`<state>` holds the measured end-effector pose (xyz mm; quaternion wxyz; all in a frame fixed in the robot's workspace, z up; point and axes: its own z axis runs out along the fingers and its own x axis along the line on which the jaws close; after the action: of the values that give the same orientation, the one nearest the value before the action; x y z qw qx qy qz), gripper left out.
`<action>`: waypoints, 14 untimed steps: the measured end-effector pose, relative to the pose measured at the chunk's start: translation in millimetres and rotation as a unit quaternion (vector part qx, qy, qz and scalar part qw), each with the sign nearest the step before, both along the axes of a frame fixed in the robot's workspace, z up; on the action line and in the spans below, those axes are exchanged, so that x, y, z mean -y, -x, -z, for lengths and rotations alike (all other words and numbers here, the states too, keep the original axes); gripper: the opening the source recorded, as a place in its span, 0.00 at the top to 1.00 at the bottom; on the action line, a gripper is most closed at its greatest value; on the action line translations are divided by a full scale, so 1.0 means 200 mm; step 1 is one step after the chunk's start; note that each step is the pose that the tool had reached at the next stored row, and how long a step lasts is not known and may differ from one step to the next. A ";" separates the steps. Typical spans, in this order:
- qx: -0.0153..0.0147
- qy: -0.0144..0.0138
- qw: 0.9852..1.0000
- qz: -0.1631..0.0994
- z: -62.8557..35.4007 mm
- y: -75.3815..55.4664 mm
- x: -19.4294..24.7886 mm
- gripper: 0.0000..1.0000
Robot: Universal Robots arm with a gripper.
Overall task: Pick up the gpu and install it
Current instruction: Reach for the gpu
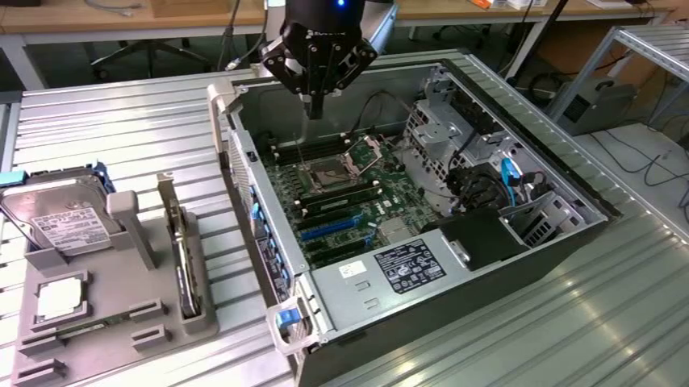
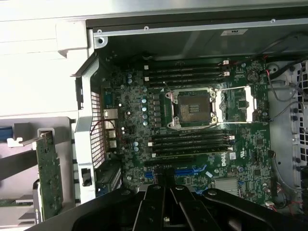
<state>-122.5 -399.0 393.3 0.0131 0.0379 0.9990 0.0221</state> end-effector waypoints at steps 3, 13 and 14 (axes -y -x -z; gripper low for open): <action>0.000 0.000 1.000 0.000 0.000 0.03 0.000 0.89; 0.000 0.000 1.000 0.000 0.000 0.20 0.000 0.89; 0.000 0.000 1.000 0.000 0.000 0.22 0.000 0.89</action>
<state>-167.3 -398.9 393.3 0.0131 0.0379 0.9990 0.0221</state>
